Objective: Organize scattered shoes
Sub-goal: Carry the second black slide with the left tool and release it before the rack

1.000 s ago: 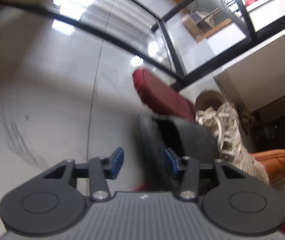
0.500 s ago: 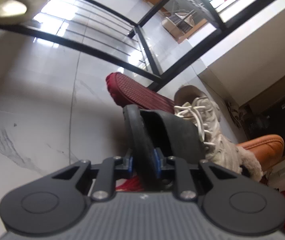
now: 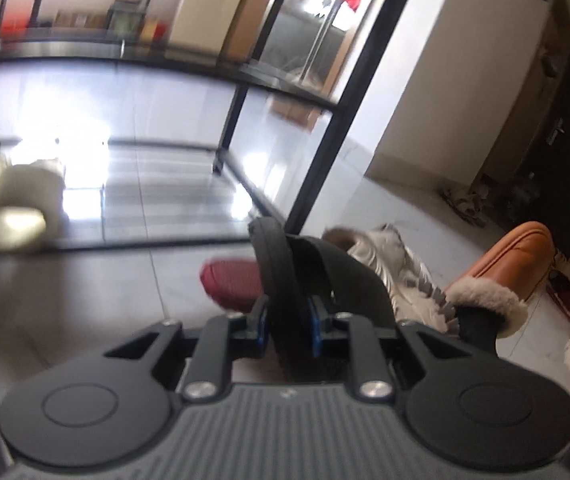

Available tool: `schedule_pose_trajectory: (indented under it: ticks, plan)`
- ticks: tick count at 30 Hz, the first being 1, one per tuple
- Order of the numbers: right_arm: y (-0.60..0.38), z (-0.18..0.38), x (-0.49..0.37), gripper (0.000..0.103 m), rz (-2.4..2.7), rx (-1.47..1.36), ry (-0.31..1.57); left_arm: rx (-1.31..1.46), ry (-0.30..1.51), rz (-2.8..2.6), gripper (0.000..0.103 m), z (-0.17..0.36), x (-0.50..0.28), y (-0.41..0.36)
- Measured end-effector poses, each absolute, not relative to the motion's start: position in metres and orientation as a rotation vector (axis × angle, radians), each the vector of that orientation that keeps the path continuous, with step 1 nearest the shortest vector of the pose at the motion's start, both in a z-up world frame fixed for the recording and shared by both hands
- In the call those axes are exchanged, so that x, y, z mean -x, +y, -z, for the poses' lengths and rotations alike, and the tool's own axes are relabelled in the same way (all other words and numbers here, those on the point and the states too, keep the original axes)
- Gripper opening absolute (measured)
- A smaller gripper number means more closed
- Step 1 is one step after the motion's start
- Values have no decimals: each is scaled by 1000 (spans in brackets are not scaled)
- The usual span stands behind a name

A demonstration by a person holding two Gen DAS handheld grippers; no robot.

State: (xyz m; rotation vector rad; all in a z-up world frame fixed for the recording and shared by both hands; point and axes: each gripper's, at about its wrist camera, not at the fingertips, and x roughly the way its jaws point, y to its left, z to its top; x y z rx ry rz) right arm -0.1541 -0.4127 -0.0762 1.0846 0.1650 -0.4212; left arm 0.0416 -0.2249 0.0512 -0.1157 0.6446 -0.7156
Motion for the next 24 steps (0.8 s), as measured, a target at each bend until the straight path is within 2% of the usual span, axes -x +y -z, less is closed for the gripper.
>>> schedule_pose_trajectory:
  ticks: [6, 16, 24]
  plan:
    - [-413, 79, 153, 103, 425, -1082, 174, -24, 458, 671, 17, -82, -21, -184]
    - [-406, 79, 148, 103, 422, -1058, 211, -46, 383, 474, 15, -105, -35, -110]
    - [-404, 78, 147, 103, 434, -1042, 227, -187, 166, 517, 13, -139, -14, -109]
